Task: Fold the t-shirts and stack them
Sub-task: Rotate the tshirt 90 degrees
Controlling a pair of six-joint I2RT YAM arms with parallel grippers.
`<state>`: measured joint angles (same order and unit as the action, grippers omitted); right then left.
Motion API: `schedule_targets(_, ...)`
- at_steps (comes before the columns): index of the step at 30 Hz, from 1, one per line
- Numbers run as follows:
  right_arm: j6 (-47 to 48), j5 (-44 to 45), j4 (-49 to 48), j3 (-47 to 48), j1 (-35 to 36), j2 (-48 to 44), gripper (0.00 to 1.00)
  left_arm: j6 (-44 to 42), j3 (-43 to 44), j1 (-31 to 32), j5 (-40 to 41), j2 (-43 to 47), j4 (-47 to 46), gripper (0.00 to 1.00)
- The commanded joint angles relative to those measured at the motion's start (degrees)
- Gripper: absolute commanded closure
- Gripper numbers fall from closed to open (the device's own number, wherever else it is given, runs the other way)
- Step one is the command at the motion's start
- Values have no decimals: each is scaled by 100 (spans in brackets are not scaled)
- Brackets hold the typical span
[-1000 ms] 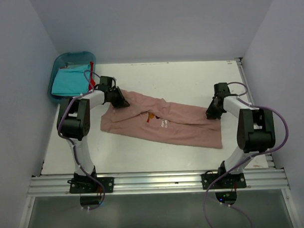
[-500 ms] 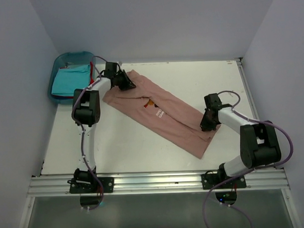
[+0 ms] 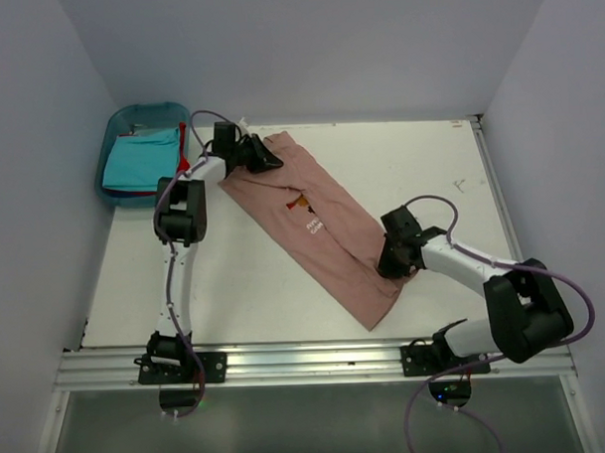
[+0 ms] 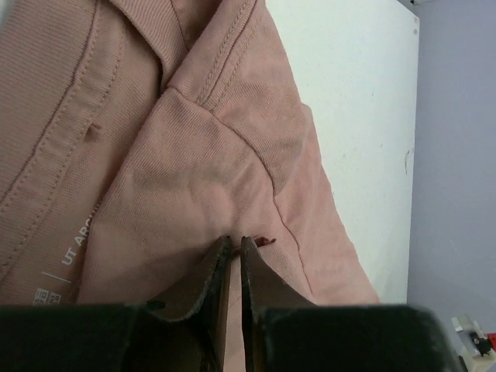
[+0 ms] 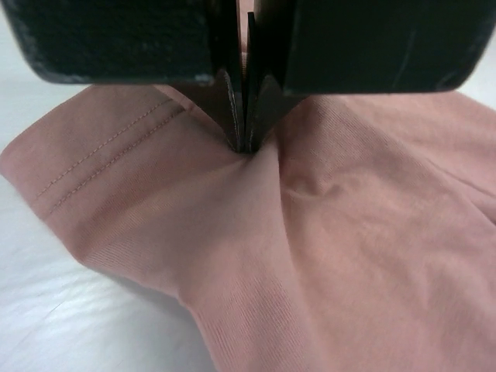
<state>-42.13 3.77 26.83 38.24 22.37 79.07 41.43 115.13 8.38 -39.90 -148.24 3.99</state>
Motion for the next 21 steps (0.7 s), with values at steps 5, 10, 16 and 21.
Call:
schedule_targets(5,-673,-263,876,-203,960,-286,100,514,562,-21,-501,-442,-917,81)
schedule_targets(10,-963,-254,1087,-141,1410,-497,100,866,959,-73,-642,-723,-1172,80)
schedule_targets(16,-1096,-245,1228,17,1753,-603,100,1052,906,-126,-879,-584,-1664,79)
schedule_targets(21,-710,-140,1079,533,1868,-805,100,597,265,-126,-757,635,-2184,74)
